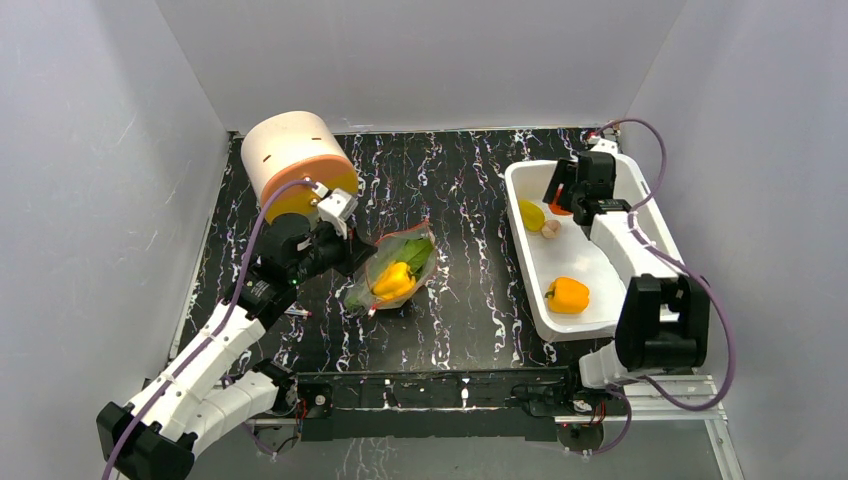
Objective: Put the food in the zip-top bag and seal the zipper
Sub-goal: Pick up the fake fruit from the bin, then place the fake fruit in the zipper food storage bag.
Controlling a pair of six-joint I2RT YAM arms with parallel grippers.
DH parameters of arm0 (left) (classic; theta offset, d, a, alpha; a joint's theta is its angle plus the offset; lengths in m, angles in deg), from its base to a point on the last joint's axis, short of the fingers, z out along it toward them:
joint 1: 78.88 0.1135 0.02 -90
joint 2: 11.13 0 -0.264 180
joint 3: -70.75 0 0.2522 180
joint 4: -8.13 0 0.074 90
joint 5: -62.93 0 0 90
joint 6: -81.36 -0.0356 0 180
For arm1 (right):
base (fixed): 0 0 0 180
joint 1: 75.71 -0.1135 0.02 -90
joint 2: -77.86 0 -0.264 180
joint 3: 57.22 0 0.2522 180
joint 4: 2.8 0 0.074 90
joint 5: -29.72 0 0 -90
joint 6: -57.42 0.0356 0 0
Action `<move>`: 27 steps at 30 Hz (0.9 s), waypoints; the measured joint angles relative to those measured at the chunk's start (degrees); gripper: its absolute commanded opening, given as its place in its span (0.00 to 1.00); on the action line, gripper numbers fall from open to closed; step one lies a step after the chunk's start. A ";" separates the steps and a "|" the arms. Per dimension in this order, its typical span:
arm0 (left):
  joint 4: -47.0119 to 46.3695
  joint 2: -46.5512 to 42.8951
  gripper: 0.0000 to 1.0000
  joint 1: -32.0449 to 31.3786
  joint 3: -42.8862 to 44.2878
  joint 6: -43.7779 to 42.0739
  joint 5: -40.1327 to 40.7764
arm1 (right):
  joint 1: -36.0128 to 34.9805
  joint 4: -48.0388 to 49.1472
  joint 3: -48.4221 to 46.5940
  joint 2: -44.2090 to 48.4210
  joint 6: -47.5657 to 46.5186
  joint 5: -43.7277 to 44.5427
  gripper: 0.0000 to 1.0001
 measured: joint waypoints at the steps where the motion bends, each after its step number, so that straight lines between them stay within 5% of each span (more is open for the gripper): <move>1: 0.04 0.00 0.00 0.00 0.00 -0.09 0.59 | -0.09 -0.66 0.00 1.40 0.15 -0.02 0.47; 9: 0.90 3.32 0.00 0.00 2.51 -0.50 6.49 | -2.10 -6.08 -2.05 10.47 1.90 -1.88 0.45; 21: 3.17 15.82 0.00 0.00 17.25 2.01 14.60 | -15.47 -8.28 -2.32 18.32 5.33 -7.93 0.44; 27: 2.12 16.70 0.00 0.00 17.81 0.52 17.64 | -20.70 -7.67 -2.32 24.20 7.54 -11.80 0.44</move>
